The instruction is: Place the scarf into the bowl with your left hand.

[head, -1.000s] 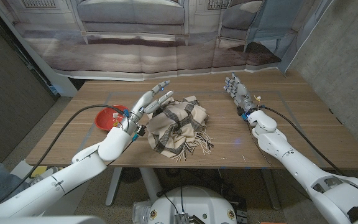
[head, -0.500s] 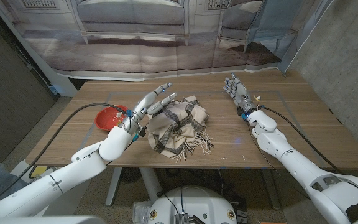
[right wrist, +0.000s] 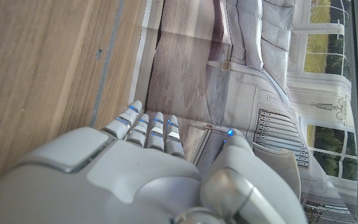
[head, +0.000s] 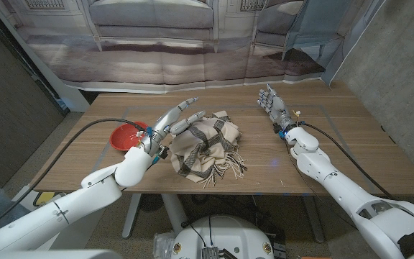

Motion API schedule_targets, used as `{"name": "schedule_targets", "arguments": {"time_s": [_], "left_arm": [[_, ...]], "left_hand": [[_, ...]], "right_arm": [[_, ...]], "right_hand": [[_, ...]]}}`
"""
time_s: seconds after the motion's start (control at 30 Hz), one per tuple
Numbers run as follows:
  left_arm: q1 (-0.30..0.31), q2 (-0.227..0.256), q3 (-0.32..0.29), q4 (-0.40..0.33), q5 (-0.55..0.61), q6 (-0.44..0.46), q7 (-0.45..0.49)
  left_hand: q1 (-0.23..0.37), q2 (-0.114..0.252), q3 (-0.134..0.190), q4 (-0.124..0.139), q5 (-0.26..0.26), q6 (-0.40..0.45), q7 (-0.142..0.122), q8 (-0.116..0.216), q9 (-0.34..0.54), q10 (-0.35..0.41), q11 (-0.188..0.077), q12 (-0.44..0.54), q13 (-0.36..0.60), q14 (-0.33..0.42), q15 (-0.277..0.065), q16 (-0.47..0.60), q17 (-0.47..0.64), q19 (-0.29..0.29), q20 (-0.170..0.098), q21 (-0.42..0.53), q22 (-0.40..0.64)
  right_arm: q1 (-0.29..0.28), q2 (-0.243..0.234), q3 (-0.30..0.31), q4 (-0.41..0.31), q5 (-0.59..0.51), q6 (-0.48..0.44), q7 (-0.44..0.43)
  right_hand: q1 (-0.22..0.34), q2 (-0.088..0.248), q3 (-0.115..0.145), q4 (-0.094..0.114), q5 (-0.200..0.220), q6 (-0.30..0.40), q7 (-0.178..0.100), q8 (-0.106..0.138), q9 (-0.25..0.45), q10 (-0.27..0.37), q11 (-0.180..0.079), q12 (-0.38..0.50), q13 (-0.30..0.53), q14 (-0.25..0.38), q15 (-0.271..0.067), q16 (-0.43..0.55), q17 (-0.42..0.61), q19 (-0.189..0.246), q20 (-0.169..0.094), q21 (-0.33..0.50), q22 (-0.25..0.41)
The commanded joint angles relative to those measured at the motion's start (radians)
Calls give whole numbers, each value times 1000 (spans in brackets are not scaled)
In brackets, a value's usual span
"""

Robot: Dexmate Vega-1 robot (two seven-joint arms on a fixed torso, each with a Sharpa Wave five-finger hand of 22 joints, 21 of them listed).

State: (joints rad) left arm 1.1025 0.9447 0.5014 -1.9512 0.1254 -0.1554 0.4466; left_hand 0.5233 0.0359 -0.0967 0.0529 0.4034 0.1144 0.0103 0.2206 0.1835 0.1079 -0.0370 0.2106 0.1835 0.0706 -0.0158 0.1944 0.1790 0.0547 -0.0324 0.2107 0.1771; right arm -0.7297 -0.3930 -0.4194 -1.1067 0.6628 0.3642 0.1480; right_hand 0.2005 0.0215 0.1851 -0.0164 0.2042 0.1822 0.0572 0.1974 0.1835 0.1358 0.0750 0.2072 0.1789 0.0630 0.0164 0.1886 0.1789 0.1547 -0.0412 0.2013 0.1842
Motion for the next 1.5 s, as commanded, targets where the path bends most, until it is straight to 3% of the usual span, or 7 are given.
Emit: {"name": "schedule_targets", "arguments": {"time_s": [0.03,0.17,0.33,0.5,0.6,0.8,1.5], "left_arm": [[-2,35,7,-29,21,50,-2],[-2,47,7,-41,16,63,-16],[-3,55,10,-49,26,79,-18],[0,66,15,-85,61,151,-16],[2,71,19,-105,80,195,-14],[3,80,15,-123,59,223,-30],[-14,89,52,-186,143,372,-38]], "left_hand": [[23,-1,-3,-12,5,-4,-10,-5,5,-12,5,-5,5,-6,2,-6,3,-9,10,-6,3],[36,-8,-5,-21,7,-16,-33,-12,6,-19,10,-8,6,-15,5,-9,3,-14,16,-9,3],[57,-25,-13,-35,8,-50,-62,-25,7,-39,23,-14,7,-30,13,-12,4,-10,60,-8,3],[69,-50,-30,-45,7,-76,-92,-31,8,-54,28,-16,8,-43,14,-11,5,2,137,-6,3],[71,-58,-36,-47,7,-81,-96,-31,9,-70,37,-20,8,-48,22,-11,6,6,151,-5,3],[58,-82,-61,-44,5,-96,-107,-31,11,-85,45,-18,10,-53,35,-8,8,30,222,0,3],[44,-127,-108,-43,1,-121,-123,-28,13,-99,33,-11,11,-20,96,5,8,109,242,19,4]], "right_arm": [[3,7,-2,4,-4,1,-4],[0,6,-1,1,-3,1,-5],[-2,7,-2,1,-3,1,-6],[-2,8,-3,0,-4,3,-5],[-3,7,-3,-4,-4,0,-7],[-9,2,-3,-17,-7,-4,-15],[0,11,-6,5,-7,5,-7]], "right_hand": [[0,8,0,-5,2,6,2,-3,4,6,-1,4,5,9,3,2,4,11,3,7,1],[0,8,0,-5,2,7,2,-3,4,7,1,4,5,10,4,2,4,12,3,7,1],[0,8,0,-5,2,7,2,-3,4,7,-1,5,5,10,3,2,4,13,2,7,1],[0,9,-1,-6,2,7,2,-3,4,9,0,5,5,11,3,1,4,13,1,7,1],[0,9,-1,-6,2,7,2,-3,4,8,-2,5,5,11,2,1,4,14,1,7,1],[0,9,-1,-7,2,10,3,-2,4,9,-2,5,5,11,2,1,4,14,2,7,1],[1,10,-2,-9,2,11,2,-2,4,10,-2,4,5,14,2,0,4,15,2,6,1]]}}
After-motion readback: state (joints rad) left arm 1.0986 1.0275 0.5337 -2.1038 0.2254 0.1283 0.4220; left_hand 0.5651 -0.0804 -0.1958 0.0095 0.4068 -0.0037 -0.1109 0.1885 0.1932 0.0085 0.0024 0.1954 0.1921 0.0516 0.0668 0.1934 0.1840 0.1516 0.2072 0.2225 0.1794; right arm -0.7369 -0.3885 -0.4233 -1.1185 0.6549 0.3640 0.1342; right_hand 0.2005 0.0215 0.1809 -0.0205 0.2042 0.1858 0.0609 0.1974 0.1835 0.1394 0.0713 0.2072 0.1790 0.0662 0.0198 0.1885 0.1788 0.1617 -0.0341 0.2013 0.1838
